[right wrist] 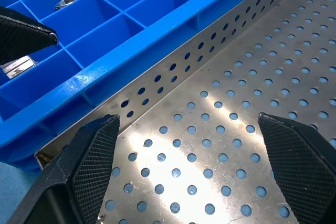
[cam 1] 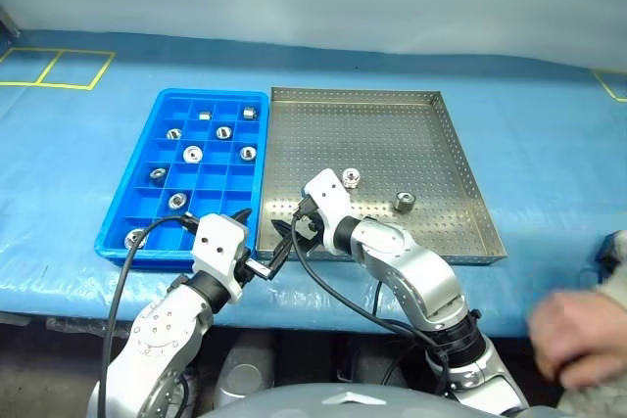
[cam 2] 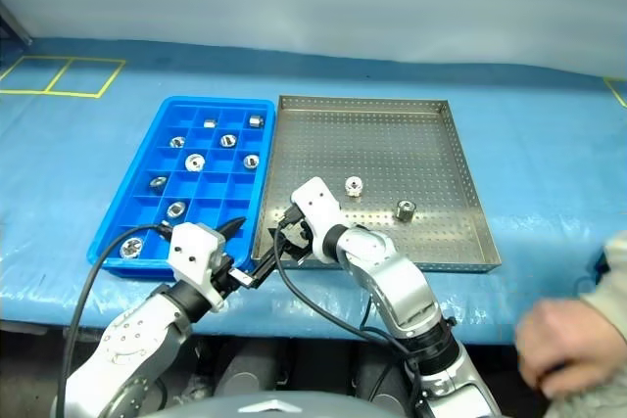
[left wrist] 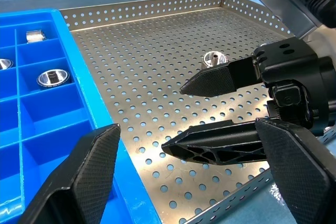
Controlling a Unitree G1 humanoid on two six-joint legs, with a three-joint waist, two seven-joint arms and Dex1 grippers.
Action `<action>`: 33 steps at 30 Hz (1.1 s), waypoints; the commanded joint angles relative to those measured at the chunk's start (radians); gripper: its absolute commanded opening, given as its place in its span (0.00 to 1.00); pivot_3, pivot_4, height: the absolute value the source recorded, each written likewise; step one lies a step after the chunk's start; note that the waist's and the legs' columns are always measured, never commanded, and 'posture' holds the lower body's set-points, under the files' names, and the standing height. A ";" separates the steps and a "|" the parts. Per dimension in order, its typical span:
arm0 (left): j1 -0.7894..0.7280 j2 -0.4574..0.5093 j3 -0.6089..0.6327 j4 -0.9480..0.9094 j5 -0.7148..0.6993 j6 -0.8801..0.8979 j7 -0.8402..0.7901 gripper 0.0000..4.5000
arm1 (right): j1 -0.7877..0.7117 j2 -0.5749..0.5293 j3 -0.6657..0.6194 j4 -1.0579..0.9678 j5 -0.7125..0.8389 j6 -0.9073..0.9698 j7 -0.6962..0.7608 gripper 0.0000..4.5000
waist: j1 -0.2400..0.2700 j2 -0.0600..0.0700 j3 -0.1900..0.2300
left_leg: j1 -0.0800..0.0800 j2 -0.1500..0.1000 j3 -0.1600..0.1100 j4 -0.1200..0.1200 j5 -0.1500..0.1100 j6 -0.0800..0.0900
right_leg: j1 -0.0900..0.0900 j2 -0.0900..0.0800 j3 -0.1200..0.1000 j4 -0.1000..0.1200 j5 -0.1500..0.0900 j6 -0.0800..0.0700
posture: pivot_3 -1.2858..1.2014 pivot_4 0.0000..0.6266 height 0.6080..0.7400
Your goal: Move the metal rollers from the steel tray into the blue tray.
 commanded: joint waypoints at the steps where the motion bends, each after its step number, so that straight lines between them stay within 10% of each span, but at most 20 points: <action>1: -0.001 0.001 -0.014 -0.008 -0.007 -0.004 -0.007 1.00 | -0.009 0.011 0.010 -0.038 0.014 -0.023 0.006 0.99 | 0.000 0.000 0.000 | 0.000 0.000 0.000 0.000 0.000 0.000 | 0.000 0.000 0.000 0.000 0.000 0.000 | 0.64 0.24 1.00; 17: -0.082 -0.100 0.096 -0.061 -0.199 -0.113 -0.047 1.00 | -0.010 -0.009 -0.073 0.017 -0.015 -0.053 -0.050 0.99 | -0.001 0.000 0.000 | 0.000 -0.001 0.000 0.000 0.000 0.000 | 0.000 0.000 0.000 0.000 0.000 0.000 | 0.63 0.24 1.00; 33: -0.038 0.048 0.001 -0.049 -0.170 -0.040 -0.042 1.00 | -0.193 0.160 -0.363 0.488 -0.101 -0.311 -0.373 0.99 | -0.019 0.000 0.000 | 0.001 -0.002 0.001 0.000 0.001 -0.001 | 0.001 0.001 0.001 0.001 0.002 0.001 | 0.64 0.24 1.00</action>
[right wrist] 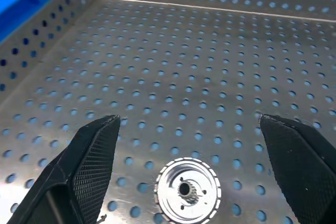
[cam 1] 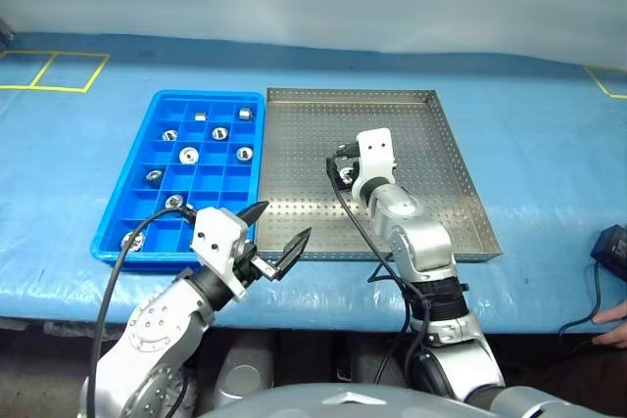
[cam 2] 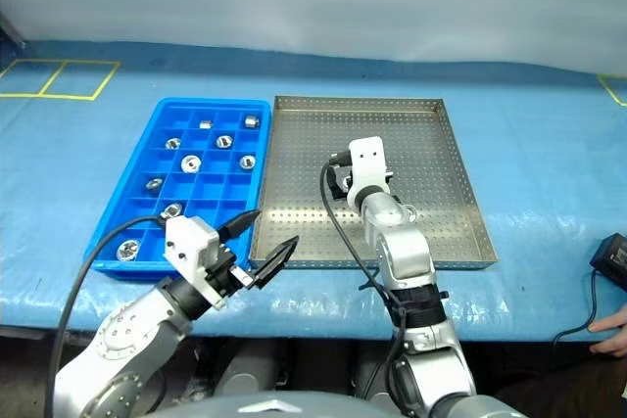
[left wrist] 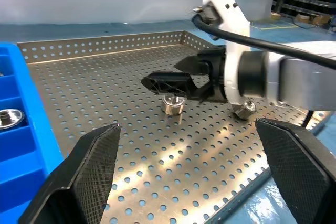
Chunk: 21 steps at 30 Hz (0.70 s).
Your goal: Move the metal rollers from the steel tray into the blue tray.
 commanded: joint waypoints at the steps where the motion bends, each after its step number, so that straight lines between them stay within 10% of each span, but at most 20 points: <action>1: 0.003 0.009 -0.020 -0.030 0.016 -0.005 0.004 1.00 | -0.035 0.023 -0.026 0.097 0.003 -0.055 -0.016 0.99 | -0.004 0.000 0.000 | 0.000 0.000 0.000 0.000 0.000 0.000 | 0.000 0.000 0.000 0.000 0.001 0.000 | 0.64 0.24 1.00; 6: 0.017 0.003 -0.027 -0.033 0.033 -0.005 0.020 1.00 | -0.011 0.029 -0.009 0.126 -0.003 -0.066 0.003 0.95 | -0.007 0.001 0.000 | 0.000 0.000 0.000 -0.001 0.000 0.000 | 0.000 0.000 0.000 0.000 0.002 -0.001 | 0.65 0.24 1.00; 14: 0.035 -0.005 -0.030 -0.040 0.053 -0.006 0.045 1.00 | 0.020 0.020 0.055 -0.059 -0.003 0.061 0.050 0.41 | -0.005 0.001 0.001 | 0.000 0.002 0.000 0.000 0.000 0.000 | 0.000 0.000 0.000 0.000 0.000 0.001 | 0.65 0.24 1.00; 21: 0.051 -0.039 -0.012 -0.044 0.087 -0.019 0.100 1.00 | -0.080 0.047 0.165 -0.196 0.019 0.160 0.129 0.39 | -0.003 0.002 0.001 | 0.000 0.002 -0.001 -0.001 0.000 0.000 | 0.000 0.000 0.000 0.000 0.000 0.001 | 0.67 0.24 1.00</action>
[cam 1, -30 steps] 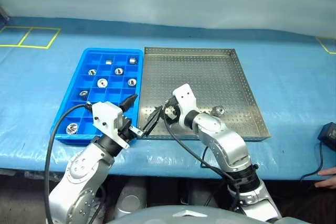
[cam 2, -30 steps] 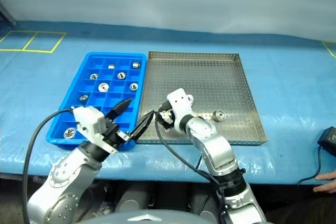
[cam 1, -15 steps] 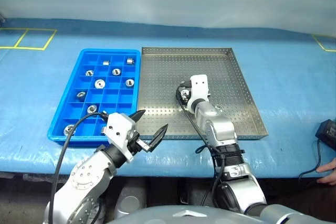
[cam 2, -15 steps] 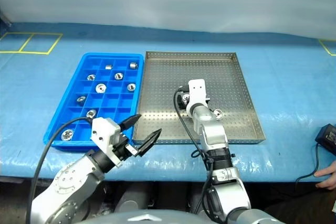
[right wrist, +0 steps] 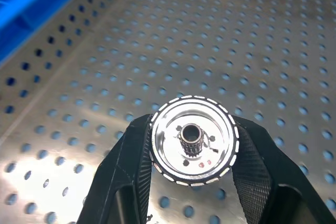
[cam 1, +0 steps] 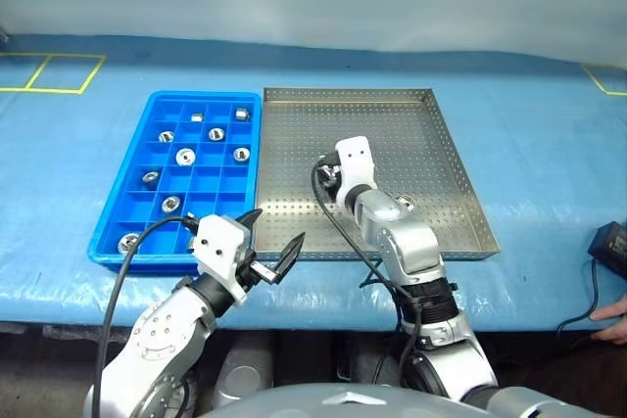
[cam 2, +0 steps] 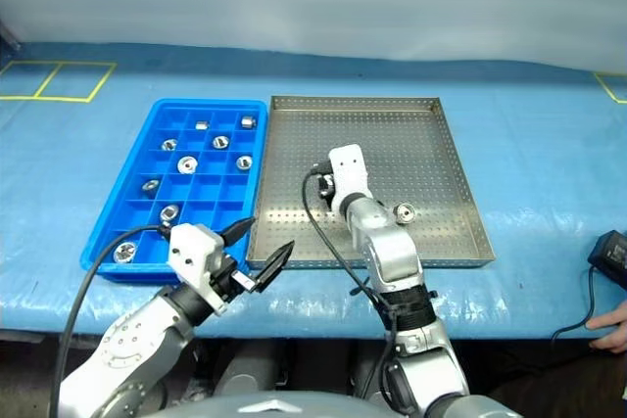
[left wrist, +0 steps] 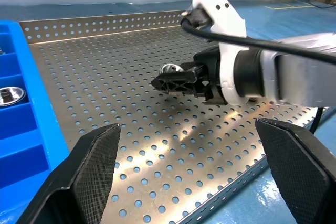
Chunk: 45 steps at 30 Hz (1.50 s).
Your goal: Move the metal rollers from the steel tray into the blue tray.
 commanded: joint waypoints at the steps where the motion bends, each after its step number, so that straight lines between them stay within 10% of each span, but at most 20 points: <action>1: 0.010 -0.025 0.019 -0.046 0.023 -0.030 0.038 1.00 | -0.094 0.044 0.044 -0.053 0.020 -0.007 0.035 0.39 | 0.001 0.000 0.000 | 0.000 0.000 0.000 0.000 0.000 0.000 | 0.000 0.000 0.000 0.000 0.000 0.000 | 0.67 0.24 1.00; 16: 0.072 -0.177 0.151 -0.049 0.246 -0.087 0.284 1.00 | -0.260 0.141 0.160 0.329 -0.003 -0.258 0.161 0.39 | 0.108 0.000 0.000 | -0.001 -0.002 -0.001 -0.001 0.000 -0.001 | -0.001 0.000 -0.002 -0.001 0.001 0.002 | 0.74 0.24 1.00; 43: 0.086 -0.217 0.127 -0.007 0.259 -0.114 0.207 1.00 | -0.342 0.097 0.078 0.537 -0.005 -0.378 0.177 0.39 | 0.286 -0.001 0.000 | -0.009 -0.002 0.003 -0.001 0.000 -0.003 | -0.009 0.002 -0.005 -0.001 0.001 0.002 | 0.72 0.24 1.00; 45: 0.081 -0.214 0.125 0.000 0.257 -0.112 0.194 1.00 | -0.323 0.084 0.079 0.503 -0.009 -0.357 0.182 0.62 | 0.283 -0.001 0.000 | -0.009 -0.002 0.004 -0.001 0.000 -0.003 | -0.009 0.002 -0.005 -0.001 0.001 0.002 | 0.71 0.24 1.00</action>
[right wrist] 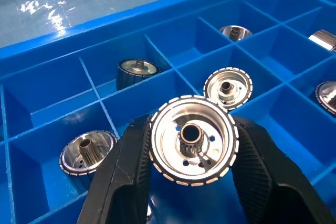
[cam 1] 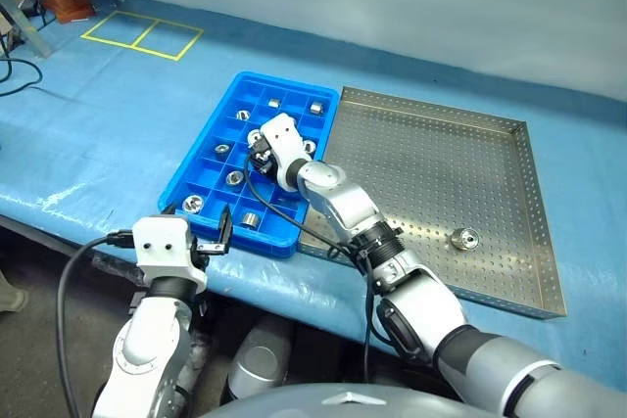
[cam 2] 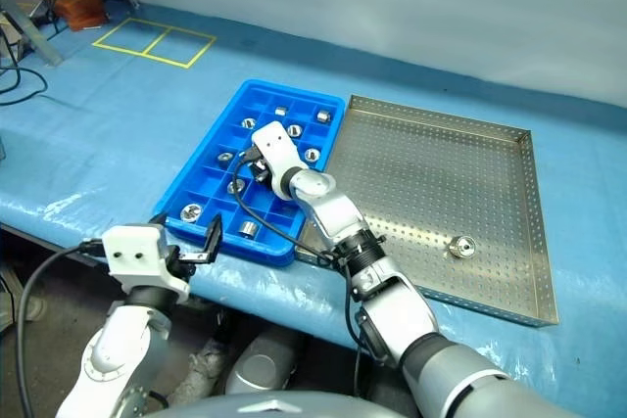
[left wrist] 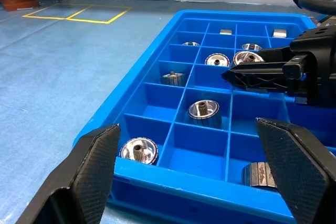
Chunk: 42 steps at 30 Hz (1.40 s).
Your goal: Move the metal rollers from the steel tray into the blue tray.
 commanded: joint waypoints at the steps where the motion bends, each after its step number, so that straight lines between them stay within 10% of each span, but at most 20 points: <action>1: -0.015 0.008 -0.012 0.001 -0.008 -0.024 -0.028 1.00 | 0.024 -0.013 -0.013 -0.113 0.000 0.034 0.014 0.70 | -0.003 0.000 0.000 | 0.000 0.000 0.000 0.000 0.000 0.000 | 0.000 0.000 0.000 0.000 0.000 0.000 | 0.70 0.24 1.00; 5: -0.050 0.025 -0.015 0.025 -0.024 -0.013 -0.072 1.00 | 0.076 -0.032 -0.031 -0.255 0.011 0.101 0.006 0.99 | -0.017 0.000 0.000 | 0.000 0.000 0.000 0.000 0.000 0.000 | 0.000 0.000 0.000 0.000 0.000 0.000 | 0.68 0.24 1.00; 14: -0.290 0.106 -0.020 0.150 -0.124 0.079 -0.226 1.00 | 0.262 -0.167 -0.129 -0.736 0.011 0.315 -0.049 1.00 | -0.112 0.002 -0.001 | 0.001 -0.001 -0.004 0.003 0.000 0.000 | 0.005 -0.001 -0.005 -0.001 0.000 0.000 | 0.58 0.24 1.00; 26: -0.684 0.141 -0.225 0.558 -0.090 0.025 -0.443 1.00 | 0.530 -0.263 -0.258 -1.178 -0.005 0.572 -0.156 1.00 | -0.409 0.002 -0.001 | 0.009 0.000 -0.006 0.001 0.000 0.000 | 0.010 0.000 0.001 0.002 0.003 -0.006 | 0.47 0.24 1.00; 42: -1.035 -0.071 -0.375 1.241 0.034 -0.302 -0.609 1.00 | 0.732 -0.191 -0.193 -1.397 0.012 0.694 -0.217 1.00 | -0.474 0.002 -0.001 | 0.013 -0.002 0.003 0.003 0.000 0.004 | 0.010 -0.001 0.014 0.002 0.004 0.005 | 0.43 0.24 1.00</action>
